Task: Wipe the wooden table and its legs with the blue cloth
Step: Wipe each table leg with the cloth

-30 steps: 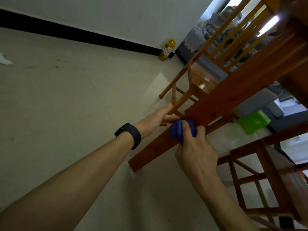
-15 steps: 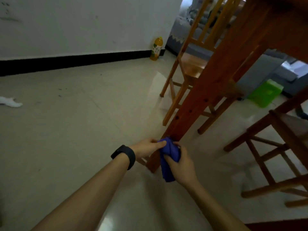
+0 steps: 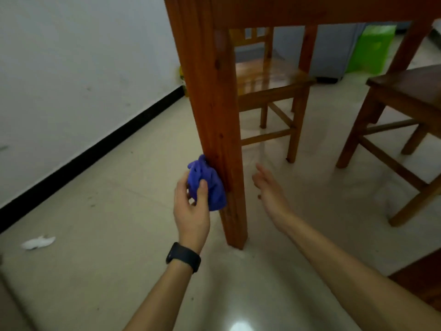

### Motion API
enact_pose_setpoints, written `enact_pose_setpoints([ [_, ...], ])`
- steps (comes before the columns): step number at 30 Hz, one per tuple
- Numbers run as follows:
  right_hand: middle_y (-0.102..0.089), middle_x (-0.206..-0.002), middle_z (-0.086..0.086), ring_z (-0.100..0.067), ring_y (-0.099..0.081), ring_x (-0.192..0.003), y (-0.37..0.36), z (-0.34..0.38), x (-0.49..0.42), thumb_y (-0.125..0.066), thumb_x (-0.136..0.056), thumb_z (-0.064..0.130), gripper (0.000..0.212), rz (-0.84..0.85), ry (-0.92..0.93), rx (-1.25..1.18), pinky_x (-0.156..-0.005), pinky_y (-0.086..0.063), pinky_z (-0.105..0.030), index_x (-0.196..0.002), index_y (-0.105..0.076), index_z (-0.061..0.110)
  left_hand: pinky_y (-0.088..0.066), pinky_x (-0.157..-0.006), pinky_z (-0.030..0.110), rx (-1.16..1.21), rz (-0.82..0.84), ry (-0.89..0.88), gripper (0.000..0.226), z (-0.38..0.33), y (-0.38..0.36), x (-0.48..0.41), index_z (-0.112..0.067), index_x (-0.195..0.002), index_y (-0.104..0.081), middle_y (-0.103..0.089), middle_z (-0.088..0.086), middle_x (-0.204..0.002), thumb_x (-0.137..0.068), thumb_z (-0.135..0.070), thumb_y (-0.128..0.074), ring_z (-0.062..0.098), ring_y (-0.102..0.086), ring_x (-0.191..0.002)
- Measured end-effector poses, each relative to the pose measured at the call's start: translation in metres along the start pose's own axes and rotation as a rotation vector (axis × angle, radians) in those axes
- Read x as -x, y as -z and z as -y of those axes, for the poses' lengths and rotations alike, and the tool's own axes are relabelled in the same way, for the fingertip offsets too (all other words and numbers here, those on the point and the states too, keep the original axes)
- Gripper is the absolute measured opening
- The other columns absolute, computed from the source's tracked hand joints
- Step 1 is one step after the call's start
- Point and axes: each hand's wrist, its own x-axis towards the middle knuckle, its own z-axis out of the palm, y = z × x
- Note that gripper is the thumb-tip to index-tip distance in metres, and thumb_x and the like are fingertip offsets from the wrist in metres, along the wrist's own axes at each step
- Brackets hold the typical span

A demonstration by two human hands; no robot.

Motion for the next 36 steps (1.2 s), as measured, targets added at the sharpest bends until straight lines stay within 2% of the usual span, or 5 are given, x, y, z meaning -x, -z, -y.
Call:
enact_pose_setpoints([
  [5,-0.056,-0.121,0.025,0.006,-0.056,-0.107,-0.025,0.024,-0.009,-0.020,-0.105,0.051,0.037,0.122,0.047,-0.194,-0.096,-0.043,-0.023,-0.132,-0.043,0.043,-0.036,-0.087,0.003,-0.268,-0.058,-0.051,0.032,0.044,-0.048,0.038,-0.018,-0.129,-0.053,-0.055,0.000,-0.120,-0.097,-0.017,-0.058,-0.002,-0.051,-0.100],
  [11,-0.060,-0.126,0.007,-0.012,-0.060,-0.109,-0.031,-0.003,-0.020,-0.023,-0.103,0.052,0.045,0.128,-0.029,-0.224,-0.098,-0.050,-0.038,-0.138,-0.046,0.034,-0.052,-0.088,0.041,-0.487,0.327,0.377,0.017,0.102,-0.033,0.053,-0.025,-0.116,-0.049,-0.062,0.002,-0.109,-0.100,-0.021,-0.052,0.027,-0.063,-0.102],
  [21,-0.061,-0.123,0.023,-0.008,-0.055,-0.123,-0.007,-0.064,-0.004,-0.023,-0.097,0.068,0.038,0.251,-0.127,-0.140,-0.112,-0.039,-0.043,-0.124,-0.049,0.059,-0.041,-0.095,0.016,-0.225,-0.182,0.121,0.039,0.066,-0.070,0.044,-0.033,-0.138,-0.041,-0.051,-0.007,-0.131,-0.100,-0.033,-0.052,0.007,-0.051,-0.114],
  [27,-0.063,-0.118,0.011,-0.015,-0.060,-0.109,-0.005,-0.106,0.007,-0.020,-0.099,0.063,0.042,0.233,-0.282,-0.063,-0.108,-0.043,-0.046,-0.112,-0.057,0.047,-0.052,-0.097,0.051,-0.287,0.185,0.690,0.029,0.134,-0.051,0.065,-0.036,-0.117,-0.042,-0.061,0.009,-0.121,-0.097,-0.023,-0.058,0.029,-0.061,-0.104],
  [36,-0.029,-0.158,0.016,-0.011,-0.036,-0.141,-0.009,-0.096,0.006,-0.013,-0.102,0.057,0.050,0.279,-0.005,0.070,-0.116,-0.028,-0.036,-0.152,-0.009,0.051,-0.052,-0.097,0.042,-0.129,-0.381,0.295,0.040,0.116,-0.064,0.072,-0.038,-0.139,-0.036,-0.056,0.000,-0.133,-0.100,-0.044,-0.044,0.019,-0.059,-0.116],
])
